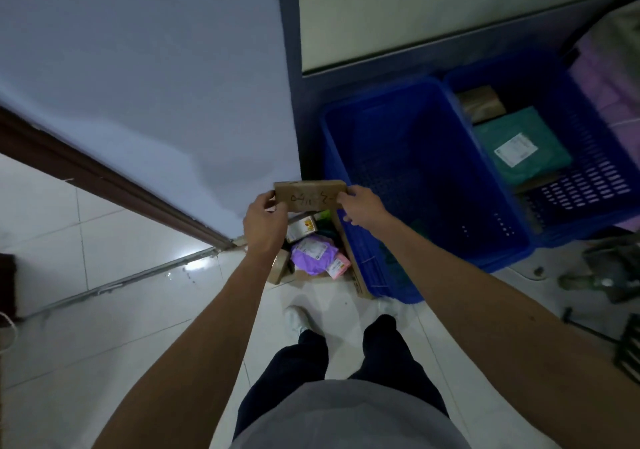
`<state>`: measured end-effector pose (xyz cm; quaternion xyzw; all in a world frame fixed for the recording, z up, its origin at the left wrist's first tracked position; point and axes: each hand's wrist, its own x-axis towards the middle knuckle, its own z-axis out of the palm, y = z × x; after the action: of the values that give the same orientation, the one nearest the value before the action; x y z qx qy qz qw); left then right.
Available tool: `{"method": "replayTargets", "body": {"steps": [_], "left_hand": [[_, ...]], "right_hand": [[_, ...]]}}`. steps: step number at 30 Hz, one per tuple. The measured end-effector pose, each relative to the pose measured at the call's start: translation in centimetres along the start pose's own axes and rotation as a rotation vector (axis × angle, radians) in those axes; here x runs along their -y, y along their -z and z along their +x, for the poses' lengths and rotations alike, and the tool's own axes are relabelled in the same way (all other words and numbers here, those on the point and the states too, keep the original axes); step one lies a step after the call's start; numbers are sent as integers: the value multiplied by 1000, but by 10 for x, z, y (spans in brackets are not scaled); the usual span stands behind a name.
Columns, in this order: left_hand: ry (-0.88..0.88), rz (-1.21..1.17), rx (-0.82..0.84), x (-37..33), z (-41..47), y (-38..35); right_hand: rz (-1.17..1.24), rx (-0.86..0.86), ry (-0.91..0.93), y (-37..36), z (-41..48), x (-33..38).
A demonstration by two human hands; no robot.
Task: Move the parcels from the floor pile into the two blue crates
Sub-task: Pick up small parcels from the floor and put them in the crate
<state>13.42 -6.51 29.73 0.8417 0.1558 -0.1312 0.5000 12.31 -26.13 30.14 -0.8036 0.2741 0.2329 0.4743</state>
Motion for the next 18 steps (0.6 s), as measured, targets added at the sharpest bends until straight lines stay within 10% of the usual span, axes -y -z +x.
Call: {"method": "replayTargets", "body": {"steps": [18], "left_hand": [[-250, 119, 264, -89, -14, -98]], "right_hand": [[232, -209, -2, 122, -31, -59]]}}
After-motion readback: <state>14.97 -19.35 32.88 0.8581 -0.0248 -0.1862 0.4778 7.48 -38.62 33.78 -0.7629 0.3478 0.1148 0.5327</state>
